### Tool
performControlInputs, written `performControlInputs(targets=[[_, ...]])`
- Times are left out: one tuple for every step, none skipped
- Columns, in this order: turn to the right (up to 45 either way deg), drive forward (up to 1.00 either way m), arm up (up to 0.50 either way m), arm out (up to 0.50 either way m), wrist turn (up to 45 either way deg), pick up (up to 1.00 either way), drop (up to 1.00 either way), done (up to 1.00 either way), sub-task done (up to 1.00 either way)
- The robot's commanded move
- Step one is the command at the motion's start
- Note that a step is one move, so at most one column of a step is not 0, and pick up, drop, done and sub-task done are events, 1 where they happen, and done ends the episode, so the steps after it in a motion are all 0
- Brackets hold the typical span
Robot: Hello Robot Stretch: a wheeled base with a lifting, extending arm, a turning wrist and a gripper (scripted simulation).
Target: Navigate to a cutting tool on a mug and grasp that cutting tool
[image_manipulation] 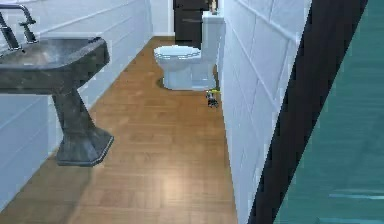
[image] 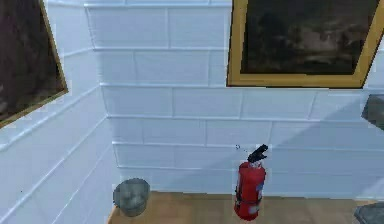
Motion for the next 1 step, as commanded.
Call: performControlInputs(targets=[[45.0, 0.0, 0.0, 0.0, 0.0, 0.0, 0.0, 0.0, 0.0]])
